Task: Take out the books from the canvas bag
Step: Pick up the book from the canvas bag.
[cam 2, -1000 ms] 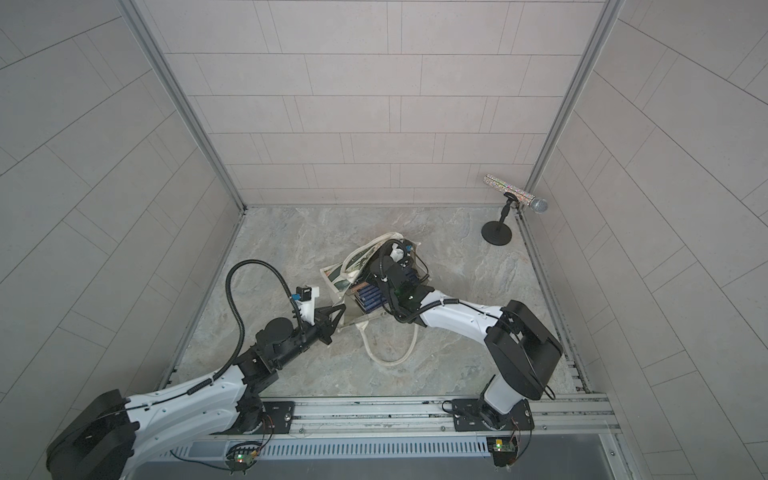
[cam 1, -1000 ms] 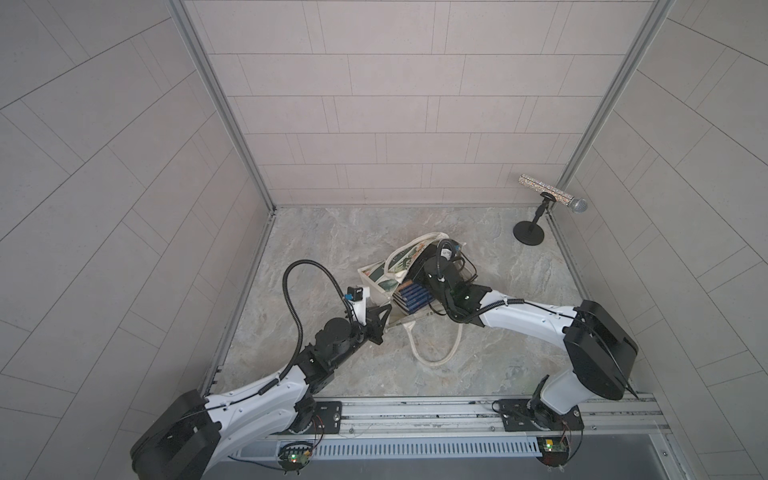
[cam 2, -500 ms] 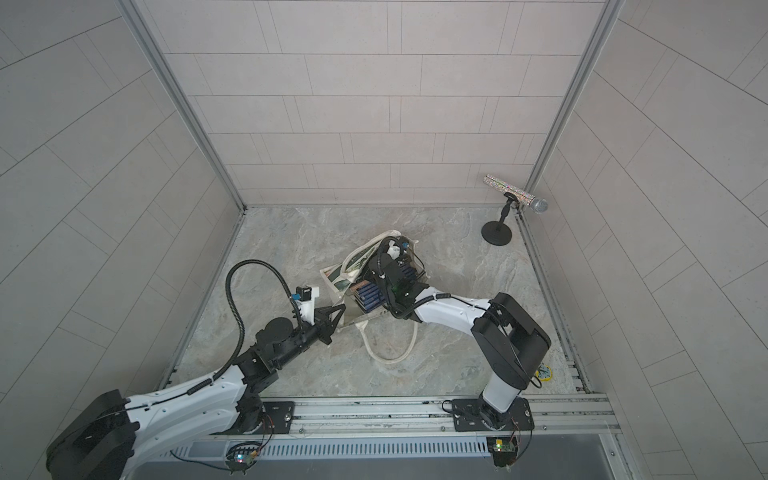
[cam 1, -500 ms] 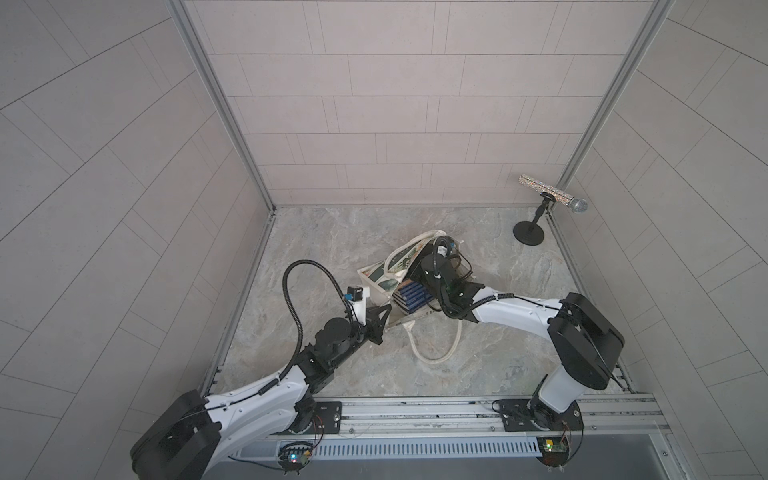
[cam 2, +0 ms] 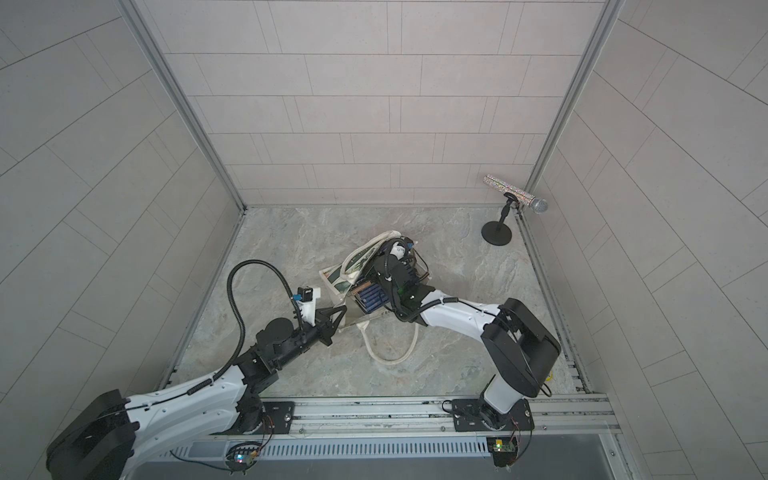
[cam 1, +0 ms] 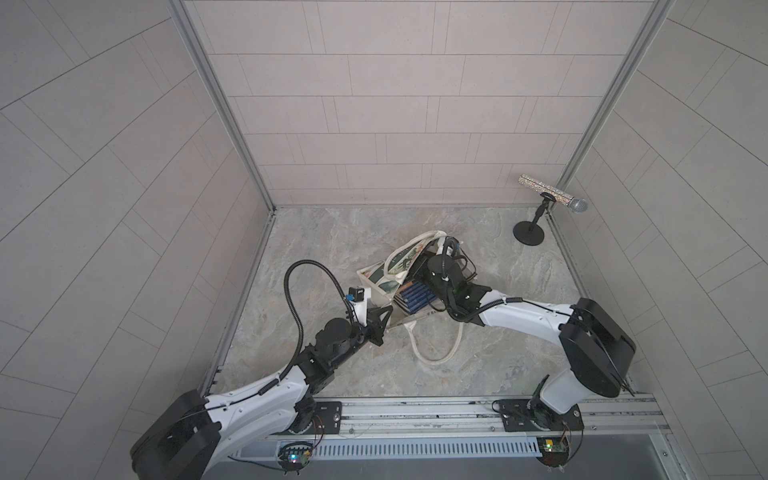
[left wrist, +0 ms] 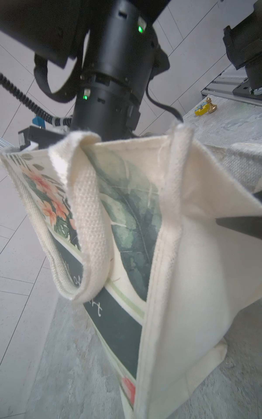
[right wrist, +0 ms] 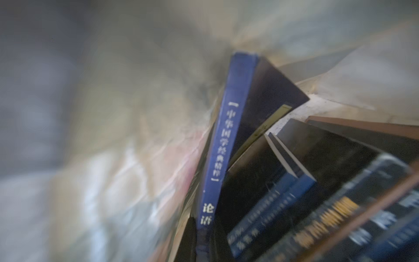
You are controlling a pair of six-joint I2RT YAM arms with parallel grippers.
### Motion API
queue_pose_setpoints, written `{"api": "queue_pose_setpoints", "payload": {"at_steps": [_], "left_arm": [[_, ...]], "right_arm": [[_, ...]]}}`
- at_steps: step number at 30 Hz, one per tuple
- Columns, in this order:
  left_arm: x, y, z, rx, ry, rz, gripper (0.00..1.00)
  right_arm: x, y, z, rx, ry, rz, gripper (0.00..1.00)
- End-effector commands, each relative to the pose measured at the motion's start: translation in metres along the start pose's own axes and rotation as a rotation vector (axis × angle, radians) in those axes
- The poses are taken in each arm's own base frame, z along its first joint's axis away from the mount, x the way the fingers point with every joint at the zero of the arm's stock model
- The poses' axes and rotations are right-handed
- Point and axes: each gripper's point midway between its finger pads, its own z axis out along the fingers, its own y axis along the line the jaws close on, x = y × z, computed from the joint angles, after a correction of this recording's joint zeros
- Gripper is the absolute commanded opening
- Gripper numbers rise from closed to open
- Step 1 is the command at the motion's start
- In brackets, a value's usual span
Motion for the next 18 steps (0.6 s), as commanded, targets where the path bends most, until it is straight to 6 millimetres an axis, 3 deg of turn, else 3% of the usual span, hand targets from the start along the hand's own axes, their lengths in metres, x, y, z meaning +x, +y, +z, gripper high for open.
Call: {"api": "queue_pose_setpoints", "payload": {"at_steps": [1, 12, 18], "left_arm": [[-0.005, -0.006, -0.001, 0.023, -0.012, 0.015, 0.0], [-0.009, 0.0, -0.004, -0.016, -0.036, 0.009, 0.0], [-0.014, 0.012, -0.008, -0.083, -0.063, 0.012, 0.0]], "right_arm": [[-0.01, -0.008, -0.032, 0.044, -0.008, -0.092, 0.0], [-0.017, -0.028, -0.119, 0.011, 0.069, -0.214, 0.0], [-0.023, -0.022, -0.156, -0.08, 0.087, -0.301, 0.0]]}}
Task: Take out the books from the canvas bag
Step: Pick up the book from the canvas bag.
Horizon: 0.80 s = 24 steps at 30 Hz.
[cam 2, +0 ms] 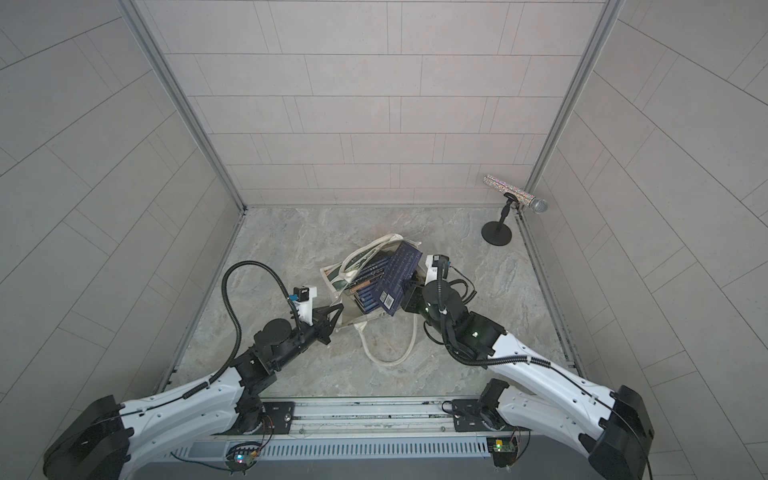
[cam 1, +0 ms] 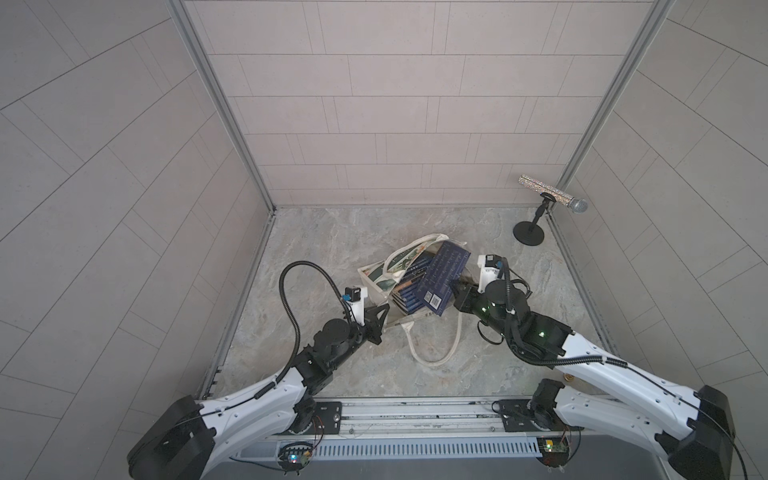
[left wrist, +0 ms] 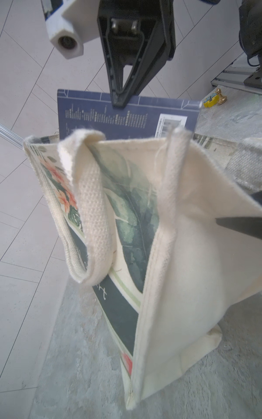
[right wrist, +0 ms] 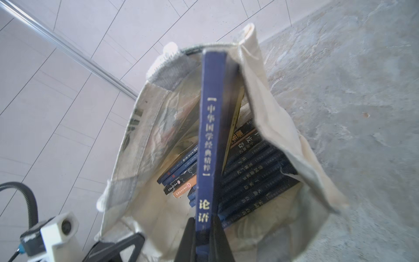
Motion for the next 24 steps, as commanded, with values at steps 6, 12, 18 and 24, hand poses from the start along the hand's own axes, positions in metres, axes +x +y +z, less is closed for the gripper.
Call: {"api": "queue_pose_setpoints", "payload": {"at_steps": [6, 12, 18, 24], "left_arm": [[-0.009, 0.017, -0.006, -0.1, -0.047, 0.014, 0.0], [-0.014, 0.033, -0.014, -0.189, -0.084, 0.014, 0.0], [-0.017, 0.036, -0.016, -0.211, -0.092, 0.02, 0.0], [-0.016, 0.029, -0.017, -0.172, -0.08, 0.028, 0.0]], "right_arm": [[-0.03, 0.019, -0.057, -0.111, -0.065, -0.149, 0.0], [-0.081, 0.021, -0.112, -0.089, -0.254, -0.201, 0.0], [-0.104, 0.012, -0.14, -0.043, -0.348, -0.189, 0.0], [-0.116, -0.044, -0.15, 0.208, -0.504, -0.132, 0.0]]}}
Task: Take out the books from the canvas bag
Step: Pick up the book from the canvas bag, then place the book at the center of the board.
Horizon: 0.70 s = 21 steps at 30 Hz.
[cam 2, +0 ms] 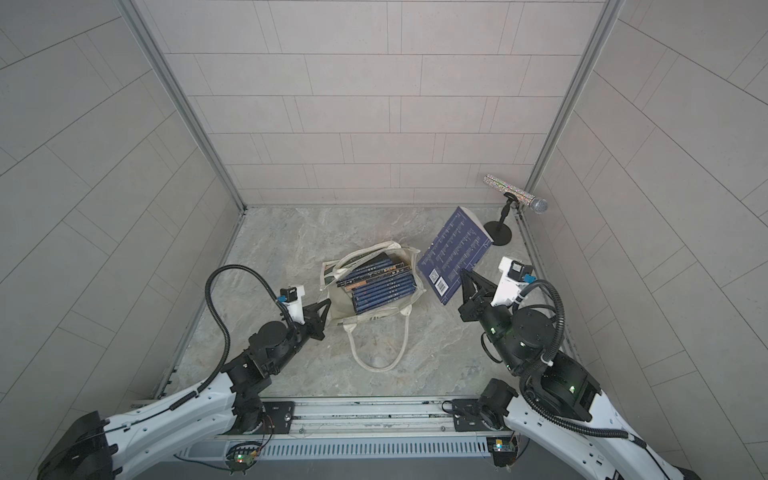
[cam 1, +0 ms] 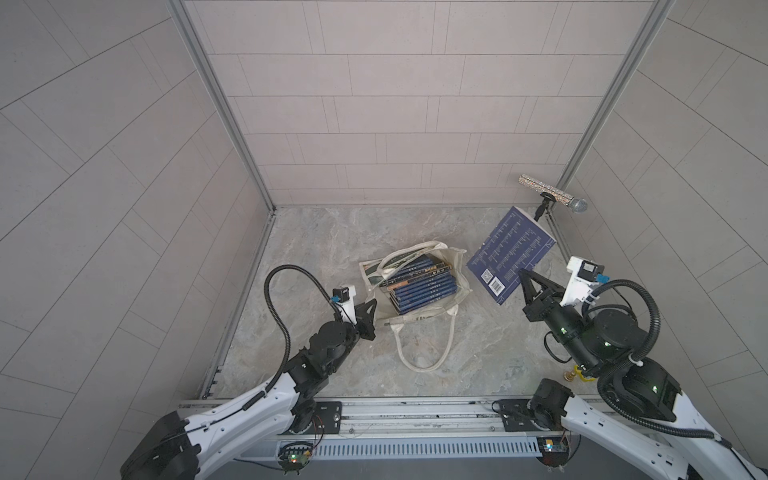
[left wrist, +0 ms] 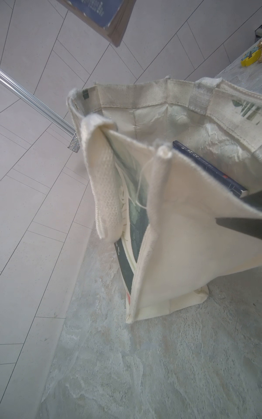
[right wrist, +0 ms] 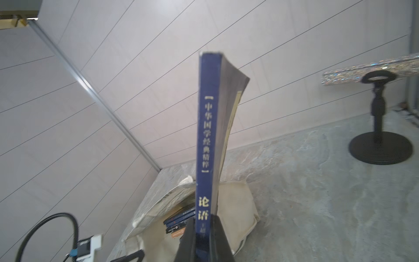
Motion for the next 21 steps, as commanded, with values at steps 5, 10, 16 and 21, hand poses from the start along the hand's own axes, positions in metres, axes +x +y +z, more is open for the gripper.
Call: {"api": "queue_pose_setpoints", "payload": {"at_steps": [5, 10, 16, 21], "left_arm": [[0.0, 0.001, -0.006, 0.002, 0.003, 0.029, 0.0], [0.001, 0.007, -0.007, -0.028, 0.003, 0.03, 0.0], [0.003, 0.009, -0.006, -0.037, 0.01, 0.032, 0.0], [0.005, 0.004, -0.003, -0.016, 0.024, 0.03, 0.0]], "right_arm": [[0.015, -0.076, 0.001, 0.325, -0.124, 0.049, 0.0], [0.041, -0.107, 0.013, 0.397, -0.114, 0.127, 0.0], [0.095, -0.135, 0.049, 0.323, -0.025, 0.381, 0.0], [0.12, -0.167, 0.057, 0.34, -0.066, 0.539, 0.0]]}}
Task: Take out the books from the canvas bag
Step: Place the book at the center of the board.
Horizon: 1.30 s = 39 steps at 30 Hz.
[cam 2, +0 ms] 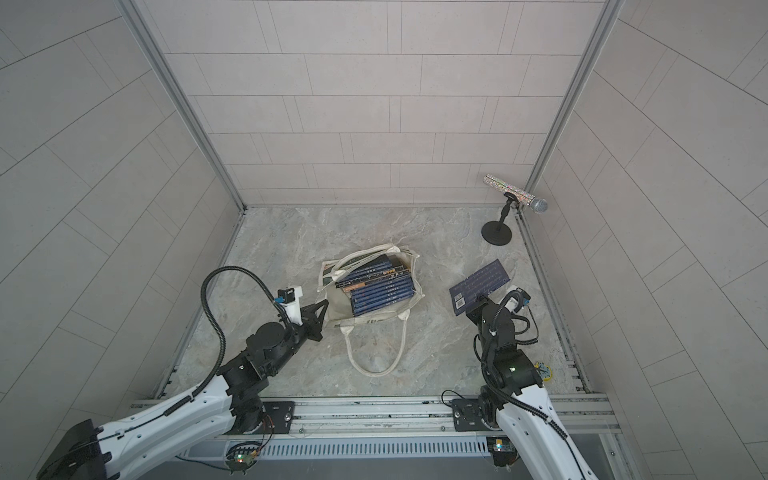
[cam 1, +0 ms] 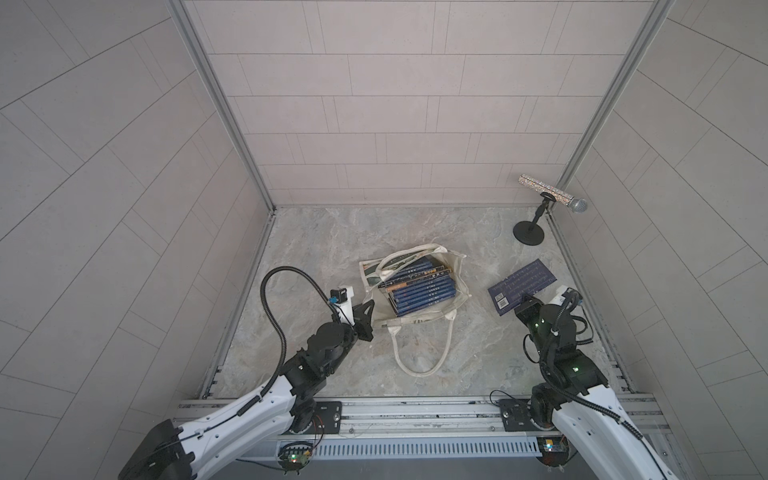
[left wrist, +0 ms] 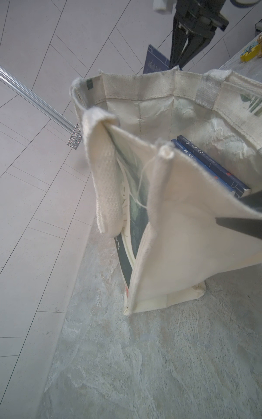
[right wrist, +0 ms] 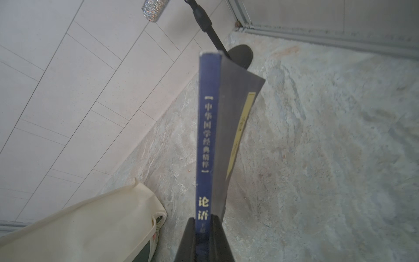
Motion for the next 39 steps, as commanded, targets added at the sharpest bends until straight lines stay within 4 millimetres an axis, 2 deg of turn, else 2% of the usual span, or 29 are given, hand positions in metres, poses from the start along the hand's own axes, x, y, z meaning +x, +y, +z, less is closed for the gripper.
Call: {"api": "queue_pose_setpoints", "payload": {"at_steps": [1, 4, 5, 9, 13, 15, 22, 26, 28, 30, 33, 36, 39], "left_arm": [[0.005, -0.001, 0.002, 0.002, 0.02, 0.018, 0.0], [0.006, -0.003, 0.003, 0.015, 0.026, 0.017, 0.0], [0.006, -0.004, 0.004, 0.017, 0.025, 0.017, 0.0], [0.006, -0.006, 0.004, 0.028, 0.029, 0.016, 0.0], [0.007, -0.008, 0.005, 0.036, 0.033, 0.017, 0.0], [0.008, -0.009, 0.006, 0.04, 0.039, 0.018, 0.0], [0.008, -0.012, 0.006, 0.054, 0.039, 0.02, 0.0], [0.006, -0.012, 0.005, 0.053, 0.033, 0.024, 0.0], [0.006, -0.012, 0.005, 0.056, 0.033, 0.024, 0.0], [0.006, -0.012, 0.005, 0.054, 0.033, 0.024, 0.0], [0.005, -0.012, 0.006, 0.056, 0.031, 0.023, 0.0], [0.005, -0.013, 0.006, 0.06, 0.031, 0.023, 0.0], [0.006, -0.014, 0.007, 0.065, 0.036, 0.022, 0.0]], "right_arm": [[-0.006, 0.022, 0.006, -0.15, -0.017, 0.204, 0.0], [0.016, -0.02, 0.02, -0.057, -0.027, 0.32, 0.0], [0.021, -0.027, 0.023, -0.048, -0.032, 0.334, 0.0], [0.033, -0.05, 0.029, 0.042, -0.023, 0.379, 0.0], [0.038, -0.058, 0.038, 0.148, 0.007, 0.333, 0.0], [0.044, -0.066, 0.045, 0.188, 0.009, 0.369, 0.0], [0.063, -0.045, 0.086, 0.15, 0.09, 0.483, 0.01], [0.063, -0.028, 0.103, 0.043, 0.082, 0.552, 0.19], [0.063, -0.019, 0.107, 0.014, 0.096, 0.532, 0.24], [0.062, -0.02, 0.108, 0.034, 0.098, 0.485, 0.28], [0.051, -0.021, 0.102, 0.073, 0.063, 0.406, 0.32], [0.035, -0.017, 0.093, 0.109, 0.037, 0.327, 0.42], [0.026, -0.021, 0.085, 0.167, 0.018, 0.301, 0.54]]}}
